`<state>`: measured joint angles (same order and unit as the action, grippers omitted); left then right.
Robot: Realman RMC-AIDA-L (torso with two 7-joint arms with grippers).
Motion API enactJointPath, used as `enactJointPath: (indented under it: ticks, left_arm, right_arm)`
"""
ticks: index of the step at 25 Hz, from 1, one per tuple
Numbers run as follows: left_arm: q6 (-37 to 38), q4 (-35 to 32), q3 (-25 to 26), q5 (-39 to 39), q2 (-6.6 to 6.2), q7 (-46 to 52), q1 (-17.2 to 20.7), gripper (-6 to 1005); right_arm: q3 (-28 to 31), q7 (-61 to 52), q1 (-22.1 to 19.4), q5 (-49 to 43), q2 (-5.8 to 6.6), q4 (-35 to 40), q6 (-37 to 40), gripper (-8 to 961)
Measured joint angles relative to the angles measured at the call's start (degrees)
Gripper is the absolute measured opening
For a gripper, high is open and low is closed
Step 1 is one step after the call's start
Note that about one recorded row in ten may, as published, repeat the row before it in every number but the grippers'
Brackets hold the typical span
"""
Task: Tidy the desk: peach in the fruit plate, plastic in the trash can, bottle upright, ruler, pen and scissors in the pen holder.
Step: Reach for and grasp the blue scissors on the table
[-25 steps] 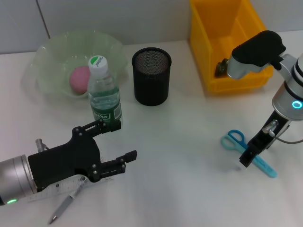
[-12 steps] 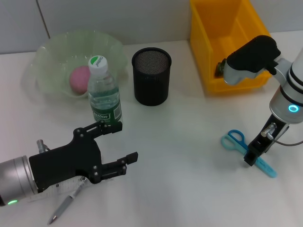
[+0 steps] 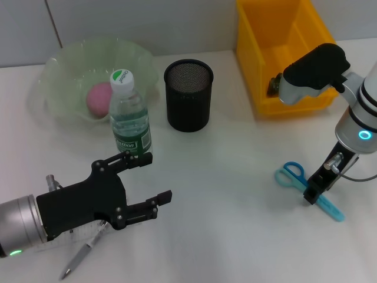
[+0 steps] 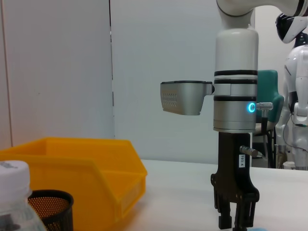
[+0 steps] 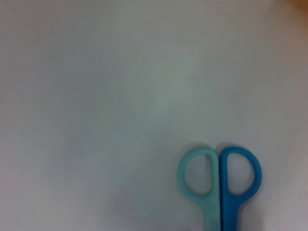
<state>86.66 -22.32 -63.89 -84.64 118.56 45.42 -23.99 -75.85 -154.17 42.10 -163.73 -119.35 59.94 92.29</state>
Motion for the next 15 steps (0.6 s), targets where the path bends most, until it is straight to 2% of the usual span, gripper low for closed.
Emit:
enactJointPath:
  ticks: [4,7,15]
  left_arm:
    - [0.0,0.0,0.0,0.0,0.0,0.01,0.0,785]
    - [0.06,0.0,0.0,0.0,0.0,0.02,0.0,785]
    - [0.13,0.0,-0.04,0.0,0.0,0.07,-0.05,785]
  right_arm:
    - [0.0,0.01,-0.1,0.04,-0.05,0.0,-0.15,478]
    - [0.0,0.01,-0.17,0.06,-0.07,0.0,-0.18,421]
    - [-0.12,0.01,-0.46,1.44,-0.09,-0.28,-0.72,422]
